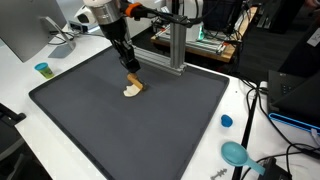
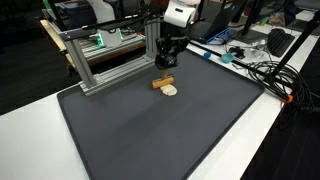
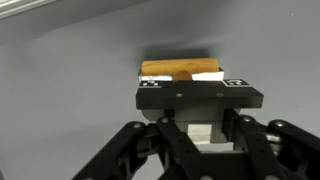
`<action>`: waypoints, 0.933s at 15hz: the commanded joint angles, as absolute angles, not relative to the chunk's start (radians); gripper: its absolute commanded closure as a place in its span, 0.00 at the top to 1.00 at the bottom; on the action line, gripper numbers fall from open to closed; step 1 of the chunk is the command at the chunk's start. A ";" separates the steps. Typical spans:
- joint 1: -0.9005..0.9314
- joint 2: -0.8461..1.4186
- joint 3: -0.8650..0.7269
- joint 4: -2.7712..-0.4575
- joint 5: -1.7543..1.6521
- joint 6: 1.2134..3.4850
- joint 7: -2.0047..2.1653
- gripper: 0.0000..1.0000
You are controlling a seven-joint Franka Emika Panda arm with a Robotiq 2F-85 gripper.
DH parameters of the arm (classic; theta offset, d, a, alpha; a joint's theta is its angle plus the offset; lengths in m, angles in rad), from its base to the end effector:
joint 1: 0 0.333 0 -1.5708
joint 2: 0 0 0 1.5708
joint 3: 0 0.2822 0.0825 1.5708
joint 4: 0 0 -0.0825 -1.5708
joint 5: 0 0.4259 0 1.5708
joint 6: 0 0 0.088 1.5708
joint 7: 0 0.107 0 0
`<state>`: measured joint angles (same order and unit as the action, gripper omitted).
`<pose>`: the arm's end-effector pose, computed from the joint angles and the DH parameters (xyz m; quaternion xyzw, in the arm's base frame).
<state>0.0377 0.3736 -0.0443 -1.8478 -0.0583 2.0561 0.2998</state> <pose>0.6379 -0.0067 0.2536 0.9868 -0.1356 -0.0768 0.0444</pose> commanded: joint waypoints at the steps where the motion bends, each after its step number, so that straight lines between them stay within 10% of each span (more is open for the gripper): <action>1: 0.024 0.391 -0.040 -1.844 -0.029 2.036 0.268 0.21; 14: 0.133 0.212 0.081 -1.802 -0.219 1.856 -0.026 0.21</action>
